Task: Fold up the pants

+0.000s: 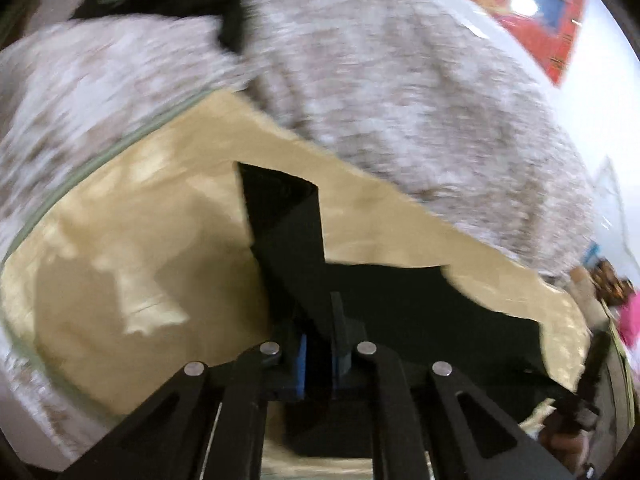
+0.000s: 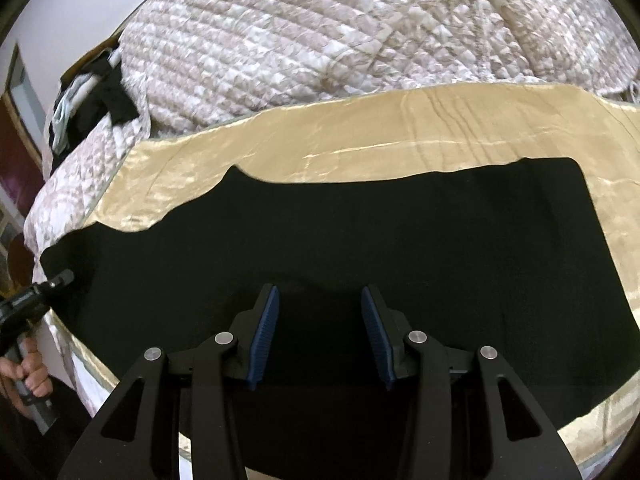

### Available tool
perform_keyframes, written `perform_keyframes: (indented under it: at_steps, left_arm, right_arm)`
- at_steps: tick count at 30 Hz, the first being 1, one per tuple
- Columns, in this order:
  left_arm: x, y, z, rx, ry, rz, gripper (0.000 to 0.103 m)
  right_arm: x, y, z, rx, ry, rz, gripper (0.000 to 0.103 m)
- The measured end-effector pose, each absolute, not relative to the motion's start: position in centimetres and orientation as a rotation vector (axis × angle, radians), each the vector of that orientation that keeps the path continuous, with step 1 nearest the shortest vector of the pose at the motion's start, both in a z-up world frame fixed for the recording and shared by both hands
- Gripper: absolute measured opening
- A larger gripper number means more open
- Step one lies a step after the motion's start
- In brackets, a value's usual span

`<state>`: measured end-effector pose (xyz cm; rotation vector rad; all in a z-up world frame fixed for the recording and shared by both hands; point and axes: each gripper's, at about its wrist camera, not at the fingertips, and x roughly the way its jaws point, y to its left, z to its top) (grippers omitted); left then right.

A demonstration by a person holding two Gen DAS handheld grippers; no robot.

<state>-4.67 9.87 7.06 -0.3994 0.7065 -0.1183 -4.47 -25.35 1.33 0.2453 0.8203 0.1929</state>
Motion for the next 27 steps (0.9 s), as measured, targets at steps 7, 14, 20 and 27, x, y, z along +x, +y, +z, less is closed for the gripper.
perform_keyframes:
  at_steps: [7,14,20,27]
  left_arm:
    - [-2.5,-3.0,8.7,-0.263,0.736,-0.395,0.009]
    - [-2.4,-11.8,2.0,-0.144,0.925,-0.51,0.01]
    - [-4.3,-11.5,3.5,-0.2,0.923,-0.641,0.028]
    - [-4.4,-5.8,6.7,-0.193,0.813,-0.534,0.039]
  right_arm:
    - [-4.8,-28.7,2.6,0.357,0.775,0.132,0.044]
    - [-5.2,-31.8,2.7,0.418,0.763,0.083,0.044]
    - [-5.5,-32.6,2.7,0.454,0.768,0.102,0.044]
    - [-5.3,-30.1,2.9,0.441,0.764,0.229,0.044]
